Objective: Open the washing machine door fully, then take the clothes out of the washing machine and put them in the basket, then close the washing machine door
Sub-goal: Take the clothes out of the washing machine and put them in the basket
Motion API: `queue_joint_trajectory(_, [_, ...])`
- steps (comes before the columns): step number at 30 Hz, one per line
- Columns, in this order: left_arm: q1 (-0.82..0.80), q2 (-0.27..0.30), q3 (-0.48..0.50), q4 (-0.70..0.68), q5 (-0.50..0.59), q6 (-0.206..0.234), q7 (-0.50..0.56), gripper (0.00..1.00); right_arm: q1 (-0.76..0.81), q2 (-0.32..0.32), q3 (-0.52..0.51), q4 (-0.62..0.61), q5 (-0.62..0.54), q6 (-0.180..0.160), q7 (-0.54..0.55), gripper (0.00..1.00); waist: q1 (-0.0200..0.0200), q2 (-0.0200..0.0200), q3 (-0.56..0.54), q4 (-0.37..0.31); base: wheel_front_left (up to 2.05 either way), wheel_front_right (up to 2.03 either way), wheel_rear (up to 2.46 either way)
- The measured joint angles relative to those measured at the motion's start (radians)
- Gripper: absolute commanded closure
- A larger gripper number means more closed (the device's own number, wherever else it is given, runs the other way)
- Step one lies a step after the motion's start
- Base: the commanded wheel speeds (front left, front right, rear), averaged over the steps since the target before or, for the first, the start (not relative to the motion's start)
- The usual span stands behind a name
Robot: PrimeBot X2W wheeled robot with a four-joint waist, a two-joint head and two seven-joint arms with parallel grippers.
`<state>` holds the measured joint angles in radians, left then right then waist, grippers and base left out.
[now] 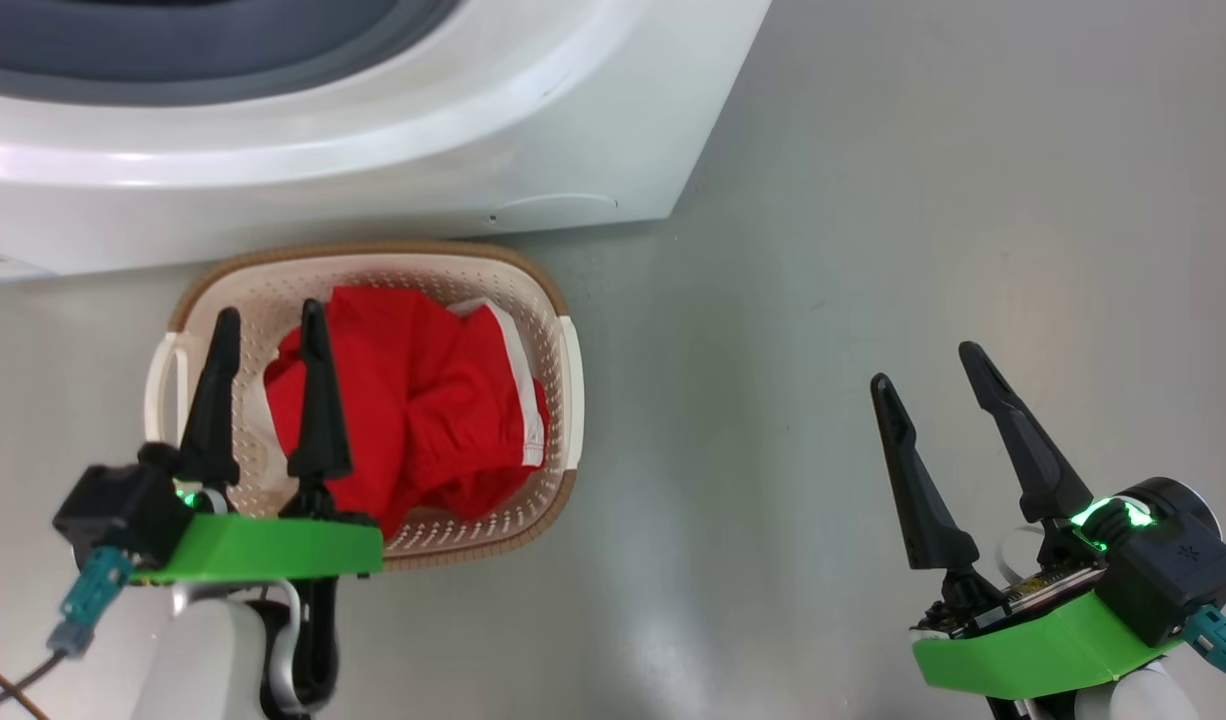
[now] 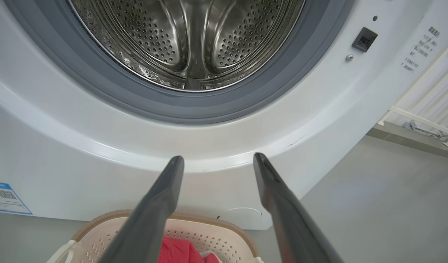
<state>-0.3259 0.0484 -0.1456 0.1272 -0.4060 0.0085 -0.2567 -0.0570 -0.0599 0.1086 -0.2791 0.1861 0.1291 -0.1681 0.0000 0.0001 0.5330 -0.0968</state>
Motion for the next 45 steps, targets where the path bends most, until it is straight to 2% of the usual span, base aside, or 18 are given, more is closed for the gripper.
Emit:
queue_joint_trajectory(19, [0.174,0.015,-0.045,-0.315,0.055,0.080,0.044,0.00,0.053,0.004,-0.021,-0.007,-0.019,0.000,0.011,0.00,0.0000,0.0000,-0.142,0.014,0.00,0.00,0.00])
queue_joint_trajectory(32, [0.266,0.051,-0.055,-0.384,0.075,0.102,0.072,0.00,0.111,0.011,-0.054,-0.016,-0.054,0.000,0.018,0.00,0.0000,-0.0001,-0.240,0.017,0.00,0.00,0.00])
queue_joint_trajectory(45, [0.363,0.071,-0.069,-0.397,0.100,0.120,0.089,0.00,0.192,0.015,-0.089,-0.033,-0.054,0.000,0.019,0.00,0.0000,0.0000,-0.347,0.004,0.00,0.00,0.00])
